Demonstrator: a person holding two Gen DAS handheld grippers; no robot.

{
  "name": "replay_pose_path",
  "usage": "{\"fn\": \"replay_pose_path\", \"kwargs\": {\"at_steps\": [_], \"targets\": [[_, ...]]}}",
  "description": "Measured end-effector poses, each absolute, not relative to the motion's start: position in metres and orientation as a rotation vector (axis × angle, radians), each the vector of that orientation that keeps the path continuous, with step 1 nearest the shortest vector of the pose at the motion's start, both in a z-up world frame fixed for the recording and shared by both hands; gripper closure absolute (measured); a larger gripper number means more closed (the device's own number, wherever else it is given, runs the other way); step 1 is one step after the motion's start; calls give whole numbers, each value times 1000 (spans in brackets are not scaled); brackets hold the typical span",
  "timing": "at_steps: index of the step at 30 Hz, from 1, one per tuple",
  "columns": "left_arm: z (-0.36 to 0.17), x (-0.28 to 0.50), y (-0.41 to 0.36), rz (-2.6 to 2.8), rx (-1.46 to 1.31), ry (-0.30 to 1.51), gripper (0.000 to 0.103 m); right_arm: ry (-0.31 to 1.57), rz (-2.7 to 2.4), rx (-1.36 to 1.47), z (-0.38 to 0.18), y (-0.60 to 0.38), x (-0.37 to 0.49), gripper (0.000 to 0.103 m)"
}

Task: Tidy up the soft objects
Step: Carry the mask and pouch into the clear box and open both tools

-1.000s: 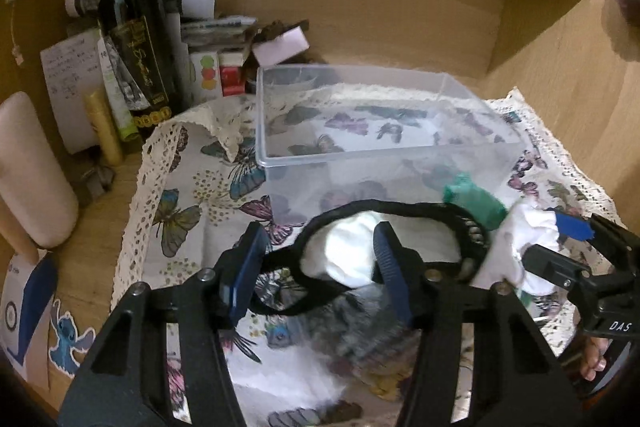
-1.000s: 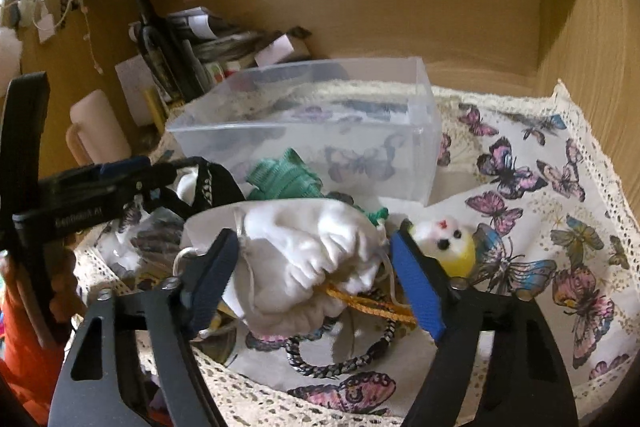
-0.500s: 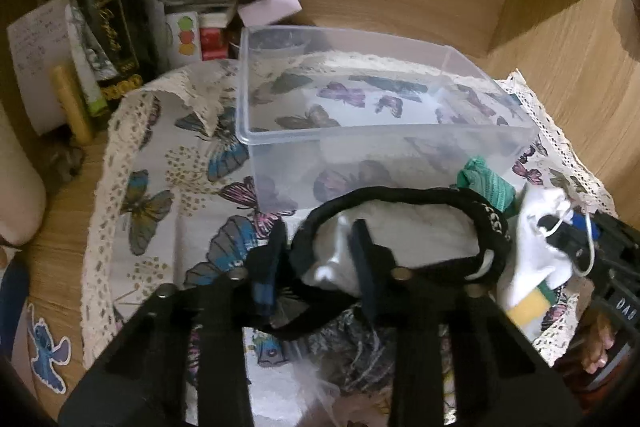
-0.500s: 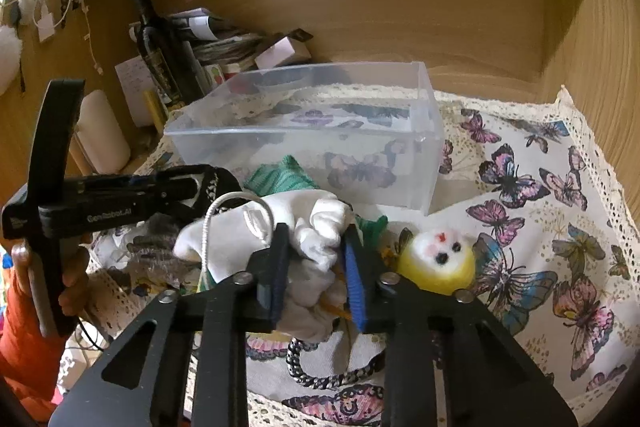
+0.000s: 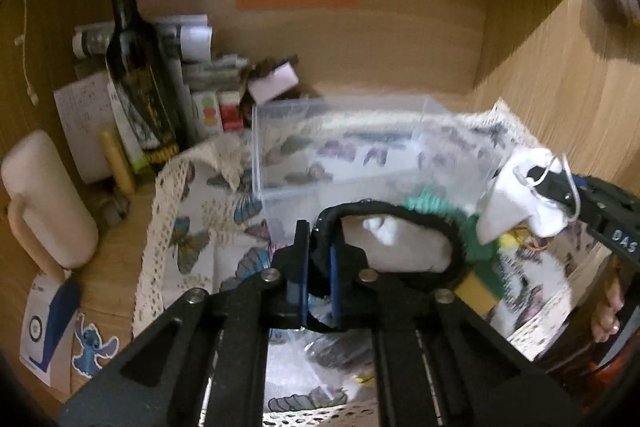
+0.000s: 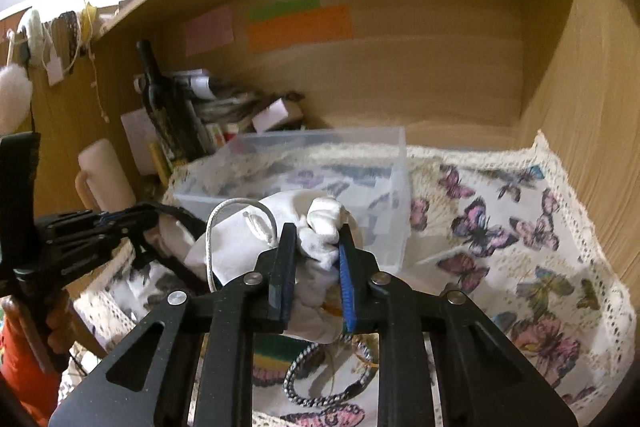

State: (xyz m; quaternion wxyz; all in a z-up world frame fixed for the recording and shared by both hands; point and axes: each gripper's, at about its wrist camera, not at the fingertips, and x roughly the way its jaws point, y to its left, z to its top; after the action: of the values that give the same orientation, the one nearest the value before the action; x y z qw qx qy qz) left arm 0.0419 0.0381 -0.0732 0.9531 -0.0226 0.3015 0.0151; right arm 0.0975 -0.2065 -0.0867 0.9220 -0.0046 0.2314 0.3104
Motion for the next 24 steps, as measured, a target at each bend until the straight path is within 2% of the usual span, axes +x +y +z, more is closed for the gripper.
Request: {"fn": "replay_pose_path", "kwargs": {"at_steps": [14, 24], "targets": [[-16, 51, 42, 10, -86, 465, 96, 400, 607, -8, -53, -211, 117, 86], [2, 78, 58, 68, -136, 407, 96, 376, 595, -29, -33, -196, 147, 86]]}}
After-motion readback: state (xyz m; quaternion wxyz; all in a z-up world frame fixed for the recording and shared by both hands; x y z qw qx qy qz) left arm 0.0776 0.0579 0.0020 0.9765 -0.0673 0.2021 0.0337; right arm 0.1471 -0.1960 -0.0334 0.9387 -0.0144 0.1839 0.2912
